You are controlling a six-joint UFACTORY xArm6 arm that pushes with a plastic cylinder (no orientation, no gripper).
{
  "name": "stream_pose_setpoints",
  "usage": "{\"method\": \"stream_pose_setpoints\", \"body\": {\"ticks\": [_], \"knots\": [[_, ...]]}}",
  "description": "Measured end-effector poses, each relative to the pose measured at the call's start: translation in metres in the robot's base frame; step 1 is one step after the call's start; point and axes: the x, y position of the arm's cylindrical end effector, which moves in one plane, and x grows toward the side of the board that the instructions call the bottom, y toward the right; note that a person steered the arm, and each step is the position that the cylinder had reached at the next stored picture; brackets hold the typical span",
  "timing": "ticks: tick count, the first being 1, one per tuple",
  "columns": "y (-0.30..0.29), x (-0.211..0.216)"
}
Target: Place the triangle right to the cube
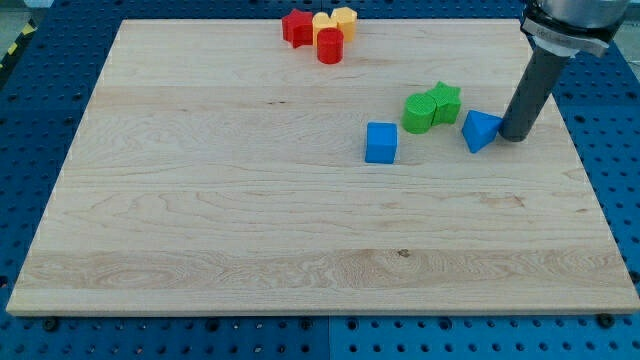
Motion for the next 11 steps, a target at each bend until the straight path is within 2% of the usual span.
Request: {"method": "stream_pose_setpoints", "body": {"ticks": [2,3,5,7,9,11], "knots": [[0.005,0.004],[0.012,-0.015],[-0.035,-0.018],[-0.035,-0.018],[-0.025,0.000],[-0.052,0.017]]}}
